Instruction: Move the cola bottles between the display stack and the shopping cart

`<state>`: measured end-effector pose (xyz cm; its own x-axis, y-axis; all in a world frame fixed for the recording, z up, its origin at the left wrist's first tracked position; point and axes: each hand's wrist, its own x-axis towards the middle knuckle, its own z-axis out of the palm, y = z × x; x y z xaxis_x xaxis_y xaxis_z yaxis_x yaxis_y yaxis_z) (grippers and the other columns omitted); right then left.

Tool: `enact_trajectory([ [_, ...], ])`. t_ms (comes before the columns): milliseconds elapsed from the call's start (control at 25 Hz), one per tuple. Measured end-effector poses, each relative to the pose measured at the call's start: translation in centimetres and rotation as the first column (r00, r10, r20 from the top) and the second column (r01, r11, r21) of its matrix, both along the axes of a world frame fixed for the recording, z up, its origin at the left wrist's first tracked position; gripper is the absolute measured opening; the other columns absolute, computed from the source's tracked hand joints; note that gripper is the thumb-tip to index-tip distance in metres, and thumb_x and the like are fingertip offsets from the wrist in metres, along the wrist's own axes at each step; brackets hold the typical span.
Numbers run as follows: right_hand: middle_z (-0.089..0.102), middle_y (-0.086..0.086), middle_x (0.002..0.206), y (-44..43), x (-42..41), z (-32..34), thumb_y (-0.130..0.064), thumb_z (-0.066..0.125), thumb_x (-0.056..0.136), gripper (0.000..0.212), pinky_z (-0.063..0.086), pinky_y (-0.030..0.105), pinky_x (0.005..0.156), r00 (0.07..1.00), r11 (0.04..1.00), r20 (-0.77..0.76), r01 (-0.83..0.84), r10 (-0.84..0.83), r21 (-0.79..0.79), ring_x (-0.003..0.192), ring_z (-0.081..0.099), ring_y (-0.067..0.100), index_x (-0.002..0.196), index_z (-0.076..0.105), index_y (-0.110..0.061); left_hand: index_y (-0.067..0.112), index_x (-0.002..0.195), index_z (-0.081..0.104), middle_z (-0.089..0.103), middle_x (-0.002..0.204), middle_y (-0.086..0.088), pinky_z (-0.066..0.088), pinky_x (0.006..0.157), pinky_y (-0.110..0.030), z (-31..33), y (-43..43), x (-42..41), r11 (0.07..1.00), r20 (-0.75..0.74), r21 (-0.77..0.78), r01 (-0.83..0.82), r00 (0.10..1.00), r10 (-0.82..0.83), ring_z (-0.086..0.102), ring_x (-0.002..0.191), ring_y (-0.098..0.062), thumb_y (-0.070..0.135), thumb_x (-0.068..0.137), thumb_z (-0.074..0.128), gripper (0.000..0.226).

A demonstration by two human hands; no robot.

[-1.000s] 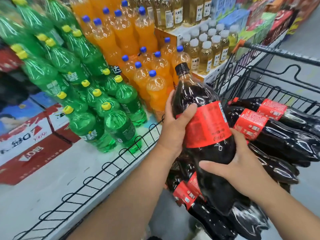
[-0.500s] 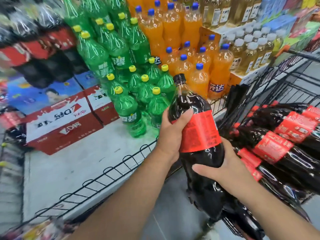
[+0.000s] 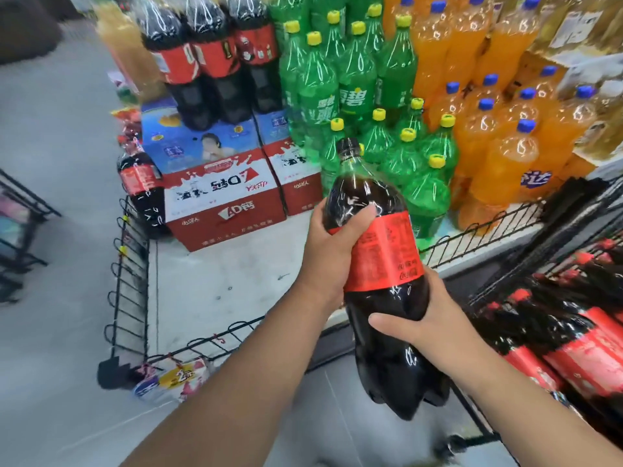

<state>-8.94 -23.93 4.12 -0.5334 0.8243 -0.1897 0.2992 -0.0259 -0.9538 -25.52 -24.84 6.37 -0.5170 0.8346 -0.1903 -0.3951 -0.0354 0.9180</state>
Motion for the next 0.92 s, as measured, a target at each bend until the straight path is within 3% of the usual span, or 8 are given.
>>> enact_trajectory([
  [80, 0.067, -0.027, 0.109, -0.8, -2.4, -0.1, -0.042, 0.090, 0.043, 0.089, 0.043, 0.014, 0.085, 0.999, 0.999, -0.018, -0.036, 0.036, -0.013, 0.101, 0.060, -0.014, 0.119, 0.045, -0.045, 0.023, 0.125, 0.057, 0.072, 0.119, -0.012, 0.059, 0.095, -0.049, 0.2, -1.6, -2.2, 0.999, -0.017, 0.010, -0.046, 0.999, 0.046, 0.072, 0.098, -0.022, 0.033, 0.064, 0.085, 0.068],
  [200, 0.067, -0.026, 0.111, -1.5, -5.4, -0.1, -0.044, 0.091, 0.040, 0.098, 0.046, 0.020, 0.091, 0.994, 0.994, -0.040, -0.105, 0.105, -0.015, 0.106, 0.062, -0.008, 0.126, 0.044, -0.042, 0.018, 0.130, 0.056, 0.070, 0.124, -0.017, 0.056, 0.098, -0.054, 0.3, -2.9, -5.1, 0.993, -0.045, 0.030, -0.115, 0.992, 0.117, 0.071, 0.101, -0.026, 0.041, 0.055, 0.086, 0.083],
  [280, 0.068, -0.024, 0.108, -1.3, -6.8, -0.1, -0.038, 0.091, 0.041, 0.099, 0.046, 0.010, 0.084, 0.989, 0.990, -0.053, -0.140, 0.139, -0.019, 0.102, 0.062, -0.011, 0.128, 0.044, -0.036, 0.016, 0.131, 0.056, 0.070, 0.124, -0.017, 0.056, 0.099, -0.054, 0.3, -3.4, -6.4, 0.987, -0.060, 0.025, -0.162, 0.985, 0.163, 0.071, 0.102, -0.027, 0.042, 0.054, 0.086, 0.087],
  [360, 0.067, -0.028, 0.104, -0.7, -7.9, 0.0, -0.039, 0.090, 0.040, 0.092, 0.044, 0.007, 0.078, 0.984, 0.985, -0.053, -0.174, 0.172, -0.021, 0.098, 0.061, -0.014, 0.121, 0.045, -0.040, 0.016, 0.132, 0.056, 0.071, 0.123, -0.016, 0.055, 0.100, -0.054, 0.4, -3.5, -7.4, 0.980, -0.068, 0.010, -0.199, 0.978, 0.200, 0.072, 0.107, -0.031, 0.043, 0.054, 0.086, 0.087],
  [520, 0.064, -0.036, 0.105, 1.8, -10.0, -0.4, -0.048, 0.088, 0.037, 0.088, 0.044, 0.018, 0.087, 0.967, 0.967, -0.046, -0.252, 0.250, -0.034, 0.100, 0.061, -0.013, 0.112, 0.043, -0.050, 0.020, 0.127, 0.058, 0.073, 0.117, -0.011, 0.059, 0.094, -0.047, 0.3, -2.3, -9.0, 0.961, -0.070, 0.009, -0.276, 0.959, 0.276, 0.073, 0.100, -0.024, 0.043, 0.052, 0.086, 0.083],
  [680, 0.067, -0.027, 0.105, 5.4, -11.9, -0.2, -0.048, 0.087, 0.035, 0.091, 0.047, 0.021, 0.088, 0.949, 0.950, -0.081, -0.308, 0.303, -0.050, 0.099, 0.063, -0.010, 0.116, 0.046, -0.044, 0.021, 0.128, 0.058, 0.075, 0.112, -0.005, 0.060, 0.090, -0.041, 0.8, 0.2, -10.3, 0.941, -0.091, -0.004, -0.339, 0.937, 0.337, 0.073, 0.096, -0.019, 0.044, 0.050, 0.086, 0.085],
  [800, 0.066, -0.021, 0.109, 8.6, -13.4, 0.4, -0.035, 0.090, 0.040, 0.090, 0.046, 0.008, 0.079, 0.931, 0.933, -0.112, -0.356, 0.348, -0.057, 0.094, 0.062, -0.014, 0.118, 0.045, -0.039, 0.024, 0.128, 0.058, 0.075, 0.116, -0.004, 0.058, 0.097, -0.046, 1.4, 2.7, -11.4, 0.921, -0.127, -0.027, -0.388, 0.915, 0.382, 0.074, 0.103, -0.022, 0.046, 0.050, 0.086, 0.086],
  [920, 0.066, -0.017, 0.113, 11.4, -14.9, 0.7, -0.039, 0.090, 0.037, 0.094, 0.047, 0.013, 0.081, 0.913, 0.916, -0.125, -0.397, 0.387, -0.060, 0.097, 0.064, -0.009, 0.119, 0.045, -0.038, 0.025, 0.131, 0.056, 0.074, 0.120, -0.005, 0.056, 0.100, -0.049, 2.2, 4.6, -12.5, 0.911, -0.169, -0.030, -0.412, 0.900, 0.402, 0.072, 0.110, -0.024, 0.047, 0.050, 0.087, 0.089],
])
